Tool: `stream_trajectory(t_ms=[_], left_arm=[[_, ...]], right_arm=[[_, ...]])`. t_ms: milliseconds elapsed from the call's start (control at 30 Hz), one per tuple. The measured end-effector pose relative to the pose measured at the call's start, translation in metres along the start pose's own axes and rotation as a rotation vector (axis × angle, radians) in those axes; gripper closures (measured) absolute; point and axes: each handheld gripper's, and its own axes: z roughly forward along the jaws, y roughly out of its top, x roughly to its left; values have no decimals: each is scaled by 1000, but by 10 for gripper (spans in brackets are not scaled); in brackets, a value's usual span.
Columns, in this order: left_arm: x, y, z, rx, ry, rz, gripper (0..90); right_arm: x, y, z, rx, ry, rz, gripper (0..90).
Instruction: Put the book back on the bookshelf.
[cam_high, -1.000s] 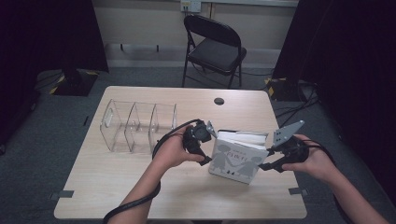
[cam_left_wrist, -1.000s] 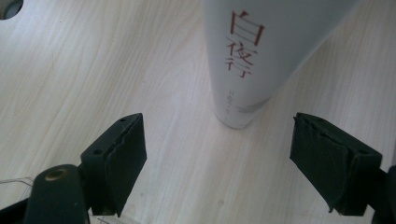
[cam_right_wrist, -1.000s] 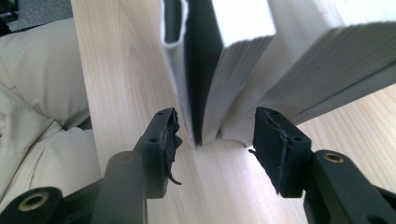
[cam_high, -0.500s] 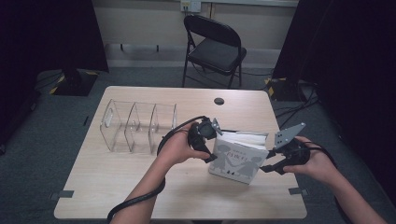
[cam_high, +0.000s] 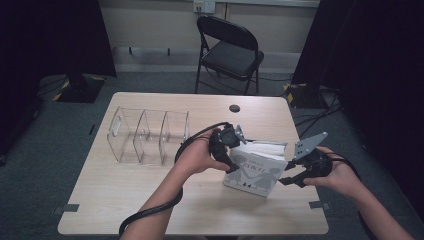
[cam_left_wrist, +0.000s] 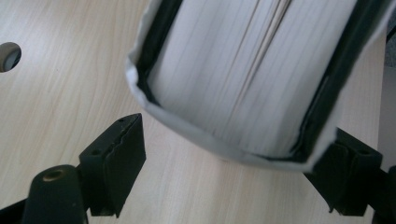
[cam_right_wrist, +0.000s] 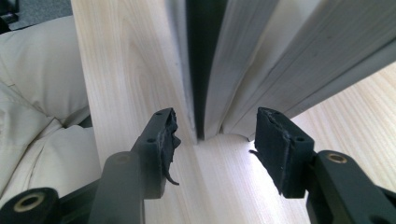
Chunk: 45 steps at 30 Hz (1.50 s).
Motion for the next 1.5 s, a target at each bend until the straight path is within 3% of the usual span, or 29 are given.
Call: stream_trajectory(t_ms=[33,167,300,533,833,1033,1100,1500], left_arm=[[0,2,-1,-5,13,20,179],[0,6,-2,-23,10,34,197],[-5,11,-2,-23,-4,92,342],[-7,13,-5,-2,-28,53,390],[-23,12,-16,49,-62,5,501],[-30,14,-18,73,-49,10,515],[-30,15,-17,81,-49,-6,509],[-23,13,-15,55,-36,6,483]], right_arm=[[-1,0,1,-6,7,-8,480],[0,1,2,2,6,-3,481],[-1,1,1,-9,5,4,479],[-2,-2,2,-11,-5,11,477],[-4,-3,6,-18,1,20,470],[-5,-3,7,-26,-1,25,466],[-5,-3,7,-29,-1,26,465],[-5,-6,11,-33,-1,34,455]])
